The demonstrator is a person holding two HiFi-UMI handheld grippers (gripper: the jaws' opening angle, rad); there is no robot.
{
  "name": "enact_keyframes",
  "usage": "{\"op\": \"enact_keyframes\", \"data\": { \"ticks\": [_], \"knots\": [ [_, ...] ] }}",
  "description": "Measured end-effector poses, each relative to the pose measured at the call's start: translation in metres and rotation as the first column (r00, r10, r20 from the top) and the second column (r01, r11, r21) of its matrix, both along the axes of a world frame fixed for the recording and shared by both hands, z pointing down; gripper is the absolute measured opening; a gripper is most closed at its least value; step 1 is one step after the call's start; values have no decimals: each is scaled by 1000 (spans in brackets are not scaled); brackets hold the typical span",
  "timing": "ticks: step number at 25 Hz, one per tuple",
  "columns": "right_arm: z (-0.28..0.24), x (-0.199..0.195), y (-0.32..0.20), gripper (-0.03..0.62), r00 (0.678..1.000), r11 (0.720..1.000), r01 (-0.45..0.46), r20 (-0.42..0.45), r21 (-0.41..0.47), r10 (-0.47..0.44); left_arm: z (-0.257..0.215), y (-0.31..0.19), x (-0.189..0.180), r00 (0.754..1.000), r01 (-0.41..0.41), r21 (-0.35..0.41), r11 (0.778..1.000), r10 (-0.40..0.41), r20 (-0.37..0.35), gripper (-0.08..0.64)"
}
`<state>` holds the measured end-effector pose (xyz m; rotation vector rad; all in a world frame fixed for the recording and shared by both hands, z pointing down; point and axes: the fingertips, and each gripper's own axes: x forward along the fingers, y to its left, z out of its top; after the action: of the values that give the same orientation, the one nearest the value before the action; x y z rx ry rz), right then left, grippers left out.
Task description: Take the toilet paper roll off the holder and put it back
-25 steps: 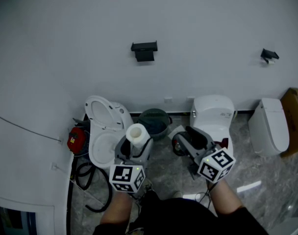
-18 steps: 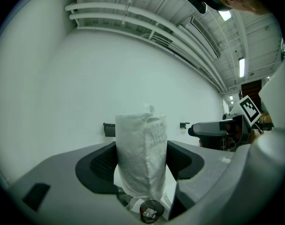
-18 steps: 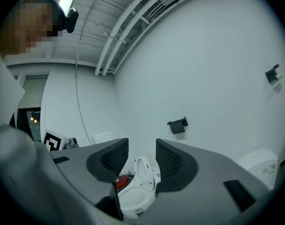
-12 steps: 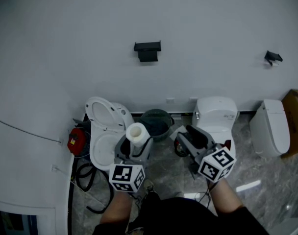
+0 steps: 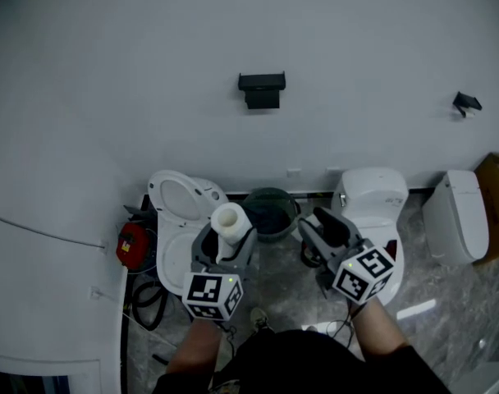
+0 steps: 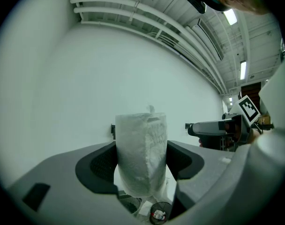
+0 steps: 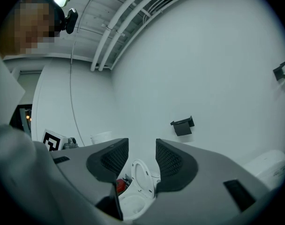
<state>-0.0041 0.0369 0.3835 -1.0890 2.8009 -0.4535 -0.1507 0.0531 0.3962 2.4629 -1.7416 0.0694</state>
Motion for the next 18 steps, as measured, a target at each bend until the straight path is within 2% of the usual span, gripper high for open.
{"op": "enact_keyframes", "data": {
  "ticks": [10,18],
  "knots": [
    [8,-82,-36,166,999,999,-47,-19,-1,47,12,-46,-82,999,-41,0,999,41,-25,307],
    [8,-104,-57,166,996,998,-63,-58,-5,62,20,-69,-105,996,-55,-4,998,55,-64,307]
  ]
}}
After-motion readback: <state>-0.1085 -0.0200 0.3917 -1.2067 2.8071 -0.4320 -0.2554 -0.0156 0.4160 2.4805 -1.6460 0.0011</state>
